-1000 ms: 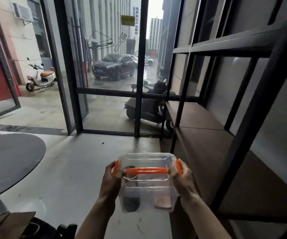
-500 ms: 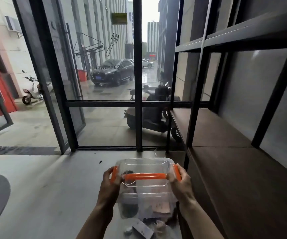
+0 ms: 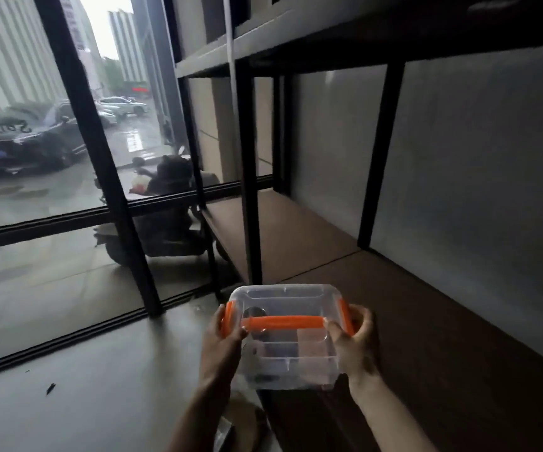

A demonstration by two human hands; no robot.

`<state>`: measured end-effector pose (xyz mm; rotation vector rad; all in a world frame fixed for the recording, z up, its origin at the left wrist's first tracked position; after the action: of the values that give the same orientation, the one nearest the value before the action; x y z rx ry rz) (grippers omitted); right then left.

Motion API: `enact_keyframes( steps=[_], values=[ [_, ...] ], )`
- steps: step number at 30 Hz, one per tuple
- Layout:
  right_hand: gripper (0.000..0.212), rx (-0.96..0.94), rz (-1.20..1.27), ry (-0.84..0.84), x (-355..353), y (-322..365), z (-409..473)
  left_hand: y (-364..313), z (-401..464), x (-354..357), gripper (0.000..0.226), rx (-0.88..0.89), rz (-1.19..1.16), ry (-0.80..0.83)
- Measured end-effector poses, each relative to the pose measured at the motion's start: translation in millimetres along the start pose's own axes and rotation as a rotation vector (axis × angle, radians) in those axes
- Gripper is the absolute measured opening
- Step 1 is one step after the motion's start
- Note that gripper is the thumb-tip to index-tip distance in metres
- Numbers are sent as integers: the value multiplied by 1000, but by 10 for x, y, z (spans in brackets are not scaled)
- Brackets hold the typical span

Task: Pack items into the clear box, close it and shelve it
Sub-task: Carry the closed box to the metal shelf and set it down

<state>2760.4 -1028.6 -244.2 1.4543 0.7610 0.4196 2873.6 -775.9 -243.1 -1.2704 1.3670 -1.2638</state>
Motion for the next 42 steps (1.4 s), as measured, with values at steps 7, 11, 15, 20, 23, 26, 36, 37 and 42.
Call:
enact_keyframes(
  steps=[7, 11, 15, 20, 23, 26, 36, 37, 42],
  values=[
    [45, 117, -10, -346, -1121, -408, 427, 252, 566, 1635, 51, -78, 96, 406],
    [46, 205, -96, -575, -1740, -549, 310, 244, 507, 2483, 28, 9, 166, 664],
    [45, 316, -249, -705, -2196, -745, 43, 415, 353, 2989, 41, 8, 163, 839],
    [53, 441, -311, -758, -2410, -1102, -266, 795, 114, 3366, 54, -33, 196, 1011],
    [61, 499, -325, -758, -2372, -1279, -368, 1023, 26, 3449, 58, -44, 236, 1058],
    [68, 563, -351, -745, -2301, -1480, -447, 1241, 14, 3448, 60, -65, 273, 1070],
    [72, 671, -390, -716, -2000, -1846, -490, 1422, 48, 3286, 44, -43, 366, 1084],
    [72, 680, -401, -717, -1989, -1856, -488, 1433, 54, 3282, 47, -39, 378, 1096],
    [68, 678, -442, -734, -1924, -1867, -515, 1504, 20, 3264, 64, 21, 482, 1166]
  ],
)
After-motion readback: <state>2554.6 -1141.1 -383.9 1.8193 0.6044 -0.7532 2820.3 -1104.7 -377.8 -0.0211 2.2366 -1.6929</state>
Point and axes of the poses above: each hand's wrist, its own z-axis towards the middle knuckle, its own x-axis out of the palm, y = z × x, the point moved 10 cm from there along z, towards the middle knuckle, and after that the axes turned 6 degrees about -z, right-handed, at the moved point
